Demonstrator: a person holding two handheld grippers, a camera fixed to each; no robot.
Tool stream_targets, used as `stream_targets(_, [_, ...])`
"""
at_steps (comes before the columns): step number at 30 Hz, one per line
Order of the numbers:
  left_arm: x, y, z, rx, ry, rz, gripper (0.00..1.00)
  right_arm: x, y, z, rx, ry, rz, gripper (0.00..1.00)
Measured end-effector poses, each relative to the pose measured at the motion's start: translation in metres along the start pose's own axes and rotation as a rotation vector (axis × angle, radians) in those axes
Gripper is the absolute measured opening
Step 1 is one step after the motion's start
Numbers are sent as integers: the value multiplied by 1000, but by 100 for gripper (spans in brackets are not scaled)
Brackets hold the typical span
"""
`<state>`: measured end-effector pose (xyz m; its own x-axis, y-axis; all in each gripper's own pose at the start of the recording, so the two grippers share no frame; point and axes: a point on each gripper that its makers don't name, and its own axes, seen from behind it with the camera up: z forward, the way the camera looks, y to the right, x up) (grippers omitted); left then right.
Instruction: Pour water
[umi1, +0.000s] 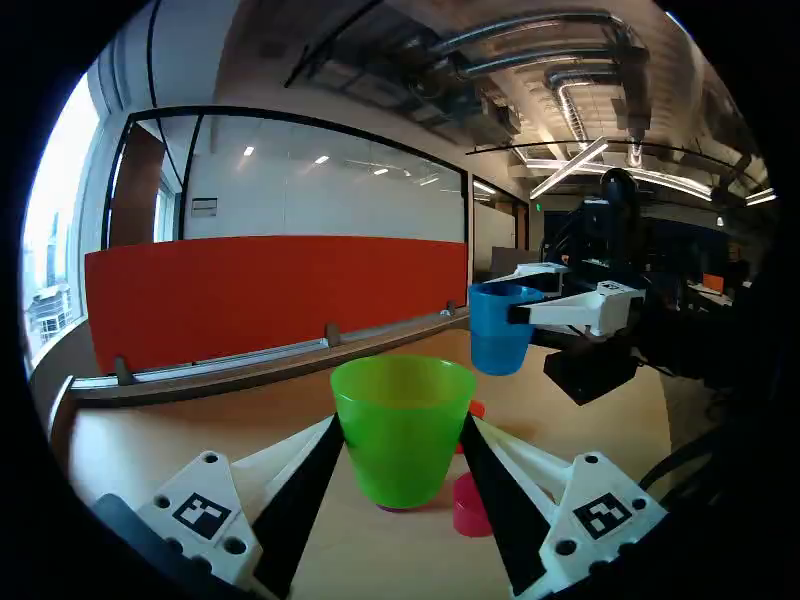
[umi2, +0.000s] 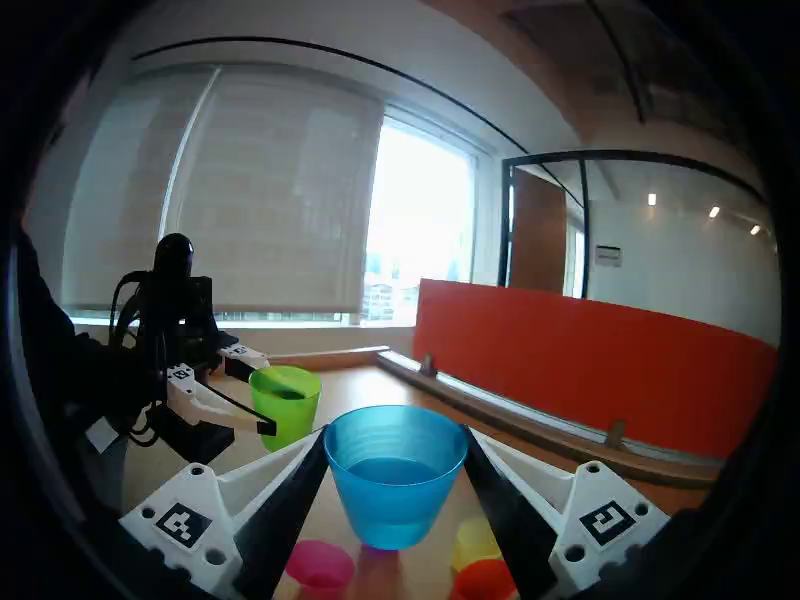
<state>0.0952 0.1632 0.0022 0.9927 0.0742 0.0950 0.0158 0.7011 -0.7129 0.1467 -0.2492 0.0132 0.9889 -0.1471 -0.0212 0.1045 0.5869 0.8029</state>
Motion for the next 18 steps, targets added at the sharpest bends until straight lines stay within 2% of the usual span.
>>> stream_targets(18, [-8,11,-1,-31,-4,-5,81,7,-1,3,16,-13,-93,93])
